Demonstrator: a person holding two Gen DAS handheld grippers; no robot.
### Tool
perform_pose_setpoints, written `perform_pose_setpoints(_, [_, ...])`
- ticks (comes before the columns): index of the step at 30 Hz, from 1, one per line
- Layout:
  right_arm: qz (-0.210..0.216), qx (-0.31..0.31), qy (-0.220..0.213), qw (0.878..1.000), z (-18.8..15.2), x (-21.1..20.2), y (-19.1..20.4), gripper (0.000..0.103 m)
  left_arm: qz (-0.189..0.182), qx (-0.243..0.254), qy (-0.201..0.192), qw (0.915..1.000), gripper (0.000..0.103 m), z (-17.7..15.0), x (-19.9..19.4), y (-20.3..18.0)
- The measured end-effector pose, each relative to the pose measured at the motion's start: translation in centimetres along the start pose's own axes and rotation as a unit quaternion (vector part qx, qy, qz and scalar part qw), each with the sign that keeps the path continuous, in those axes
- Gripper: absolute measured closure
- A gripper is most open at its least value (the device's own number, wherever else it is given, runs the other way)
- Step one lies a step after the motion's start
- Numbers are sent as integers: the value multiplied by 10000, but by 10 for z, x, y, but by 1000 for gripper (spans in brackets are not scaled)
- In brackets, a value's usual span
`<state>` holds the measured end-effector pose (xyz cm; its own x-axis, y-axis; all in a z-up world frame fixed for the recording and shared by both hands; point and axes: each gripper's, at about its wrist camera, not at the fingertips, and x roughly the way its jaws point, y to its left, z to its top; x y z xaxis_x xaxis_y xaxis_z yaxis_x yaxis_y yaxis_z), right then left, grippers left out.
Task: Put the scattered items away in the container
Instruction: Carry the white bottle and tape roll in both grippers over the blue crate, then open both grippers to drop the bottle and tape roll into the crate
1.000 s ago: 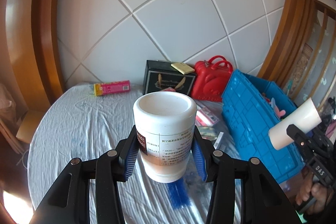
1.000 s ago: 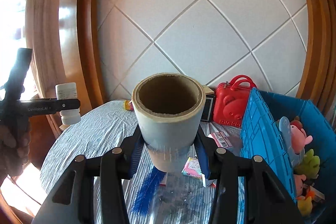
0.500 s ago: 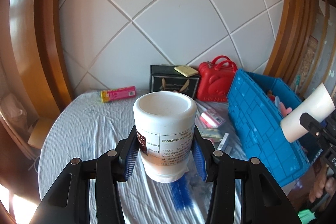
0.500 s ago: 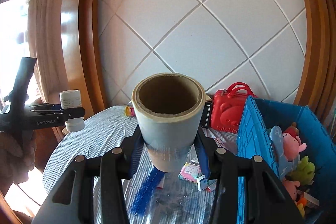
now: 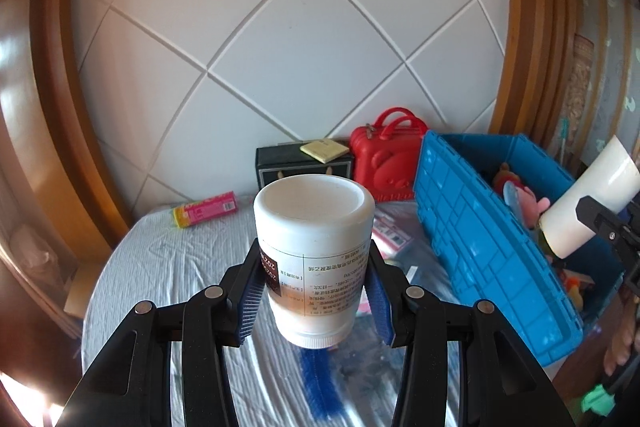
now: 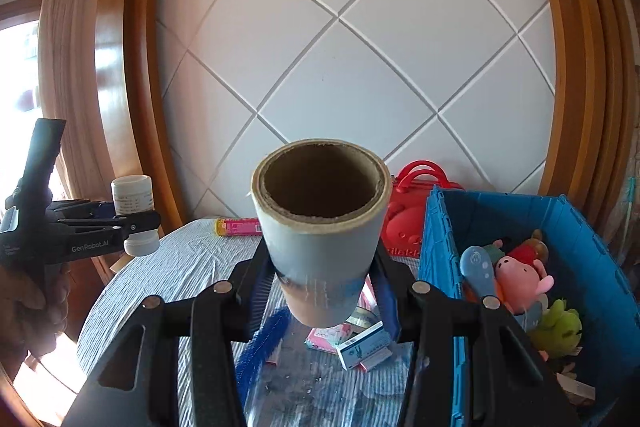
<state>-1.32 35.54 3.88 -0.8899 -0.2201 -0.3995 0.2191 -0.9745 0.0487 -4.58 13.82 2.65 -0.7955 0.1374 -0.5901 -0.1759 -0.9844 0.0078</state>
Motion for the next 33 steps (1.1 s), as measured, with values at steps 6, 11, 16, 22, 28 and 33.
perform_pose_setpoints(6, [-496,247,-50,9984,-2,-17,-69,58,-460,480,-79,9978,58,29,22,-85])
perform_pose_setpoints(11, [-972,445,-46,9943,-8,-38,-123,58,-899,867,-130,9921,58,50,39,-161])
perform_pose_setpoints(16, [-1363,614,-3,9888,-17,-56,-169,58,-1278,1201,-155,9844,58,64,54,-229])
perform_pose_setpoints(22, [-1707,782,109,9822,-25,-67,-210,58,-1627,1471,-153,9755,58,76,65,-288])
perform_pose_setpoints(28, [-1914,930,229,9768,-30,-73,-241,58,-1848,1679,-114,9683,58,83,78,-337])
perform_pose_setpoints(33, [-1988,1073,460,9731,-33,-72,-261,58,-1988,1796,-30,9635,58,85,89,-373])
